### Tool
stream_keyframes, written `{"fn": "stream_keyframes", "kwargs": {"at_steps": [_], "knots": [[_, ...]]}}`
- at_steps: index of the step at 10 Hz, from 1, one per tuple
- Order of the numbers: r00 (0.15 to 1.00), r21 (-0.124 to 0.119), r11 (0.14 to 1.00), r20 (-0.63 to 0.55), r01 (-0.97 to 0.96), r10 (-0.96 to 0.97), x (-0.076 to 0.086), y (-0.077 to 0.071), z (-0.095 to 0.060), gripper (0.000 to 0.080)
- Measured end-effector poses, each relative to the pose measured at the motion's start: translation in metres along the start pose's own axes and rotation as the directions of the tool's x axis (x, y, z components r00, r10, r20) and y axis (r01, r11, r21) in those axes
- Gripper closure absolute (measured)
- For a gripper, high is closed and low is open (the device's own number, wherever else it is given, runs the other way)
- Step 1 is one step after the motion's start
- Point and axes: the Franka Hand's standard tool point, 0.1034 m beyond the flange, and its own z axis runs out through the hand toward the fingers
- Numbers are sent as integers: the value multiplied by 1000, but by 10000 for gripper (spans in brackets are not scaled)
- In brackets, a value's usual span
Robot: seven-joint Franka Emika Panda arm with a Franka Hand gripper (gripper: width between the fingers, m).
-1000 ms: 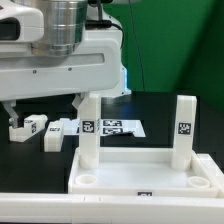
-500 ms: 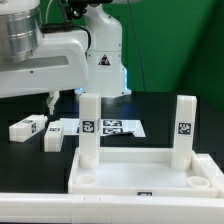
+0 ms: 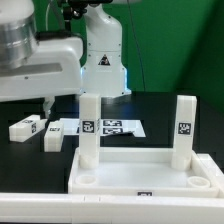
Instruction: Assemble desk
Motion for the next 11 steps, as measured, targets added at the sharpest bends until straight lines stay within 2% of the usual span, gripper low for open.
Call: {"fn": "stream_keyframes", "kwargs": {"at_steps": [1, 2, 6, 8, 9, 11], "knots": [[1000, 3, 1000, 17, -16, 16, -2, -4, 0, 150], [1000, -11, 1000, 3, 2, -2, 5, -10, -5, 150], [1000, -8, 1000, 7, 2, -2, 3, -8, -2, 150], [991, 35, 992, 75, -118, 115, -17, -3, 17, 150], [989, 43, 992, 88, -122, 118, -20, -5, 22, 150], [990, 42, 993, 92, -114, 110, -18, -8, 22, 150]]}}
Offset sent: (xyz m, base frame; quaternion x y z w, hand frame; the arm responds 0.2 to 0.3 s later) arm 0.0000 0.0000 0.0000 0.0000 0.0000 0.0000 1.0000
